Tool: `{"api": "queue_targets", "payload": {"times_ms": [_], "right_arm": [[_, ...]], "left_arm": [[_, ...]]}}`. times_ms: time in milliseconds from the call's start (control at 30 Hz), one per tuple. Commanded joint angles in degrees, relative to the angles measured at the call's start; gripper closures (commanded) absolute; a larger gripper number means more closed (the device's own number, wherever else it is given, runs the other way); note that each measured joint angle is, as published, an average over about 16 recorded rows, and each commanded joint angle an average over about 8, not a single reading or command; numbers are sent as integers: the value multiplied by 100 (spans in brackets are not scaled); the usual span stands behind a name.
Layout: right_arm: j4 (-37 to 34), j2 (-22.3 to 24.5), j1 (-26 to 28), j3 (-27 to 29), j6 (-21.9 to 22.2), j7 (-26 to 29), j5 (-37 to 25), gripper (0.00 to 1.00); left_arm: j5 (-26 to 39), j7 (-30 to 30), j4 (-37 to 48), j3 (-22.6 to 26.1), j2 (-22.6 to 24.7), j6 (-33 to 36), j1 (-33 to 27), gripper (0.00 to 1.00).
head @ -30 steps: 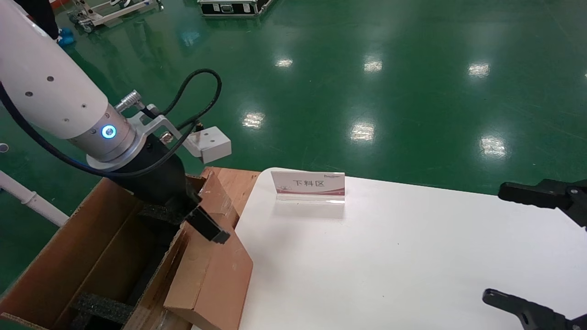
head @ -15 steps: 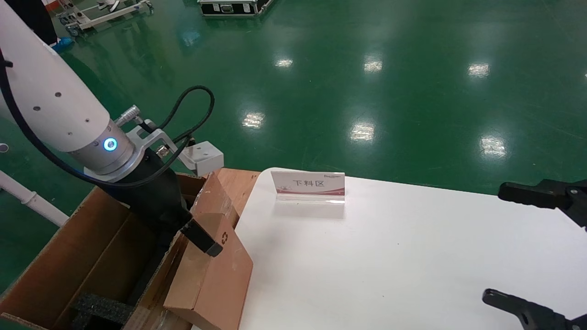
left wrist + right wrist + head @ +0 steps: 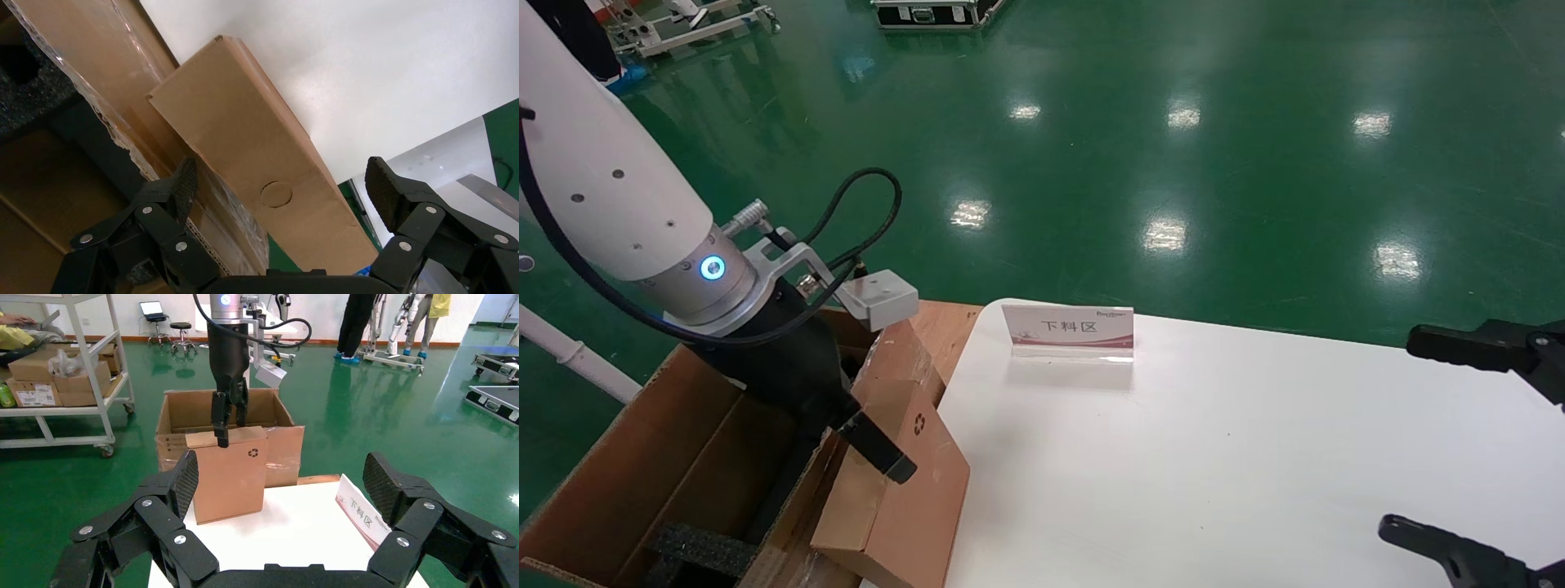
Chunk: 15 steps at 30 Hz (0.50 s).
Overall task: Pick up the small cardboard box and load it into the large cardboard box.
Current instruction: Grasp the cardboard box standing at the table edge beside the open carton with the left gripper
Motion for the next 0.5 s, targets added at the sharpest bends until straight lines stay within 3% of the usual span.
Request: {"api": "queue_targets", "payload": {"times_ms": [33,500], "right_arm": [[0,0,0,-1,0,0,1,0],[-4,1,0,-2,2,-3,3,0]], "left_arm": [[-42,-11,3,59,10,-7,-26,0],[-113,44,106,136,17,-70,-98,0]]}}
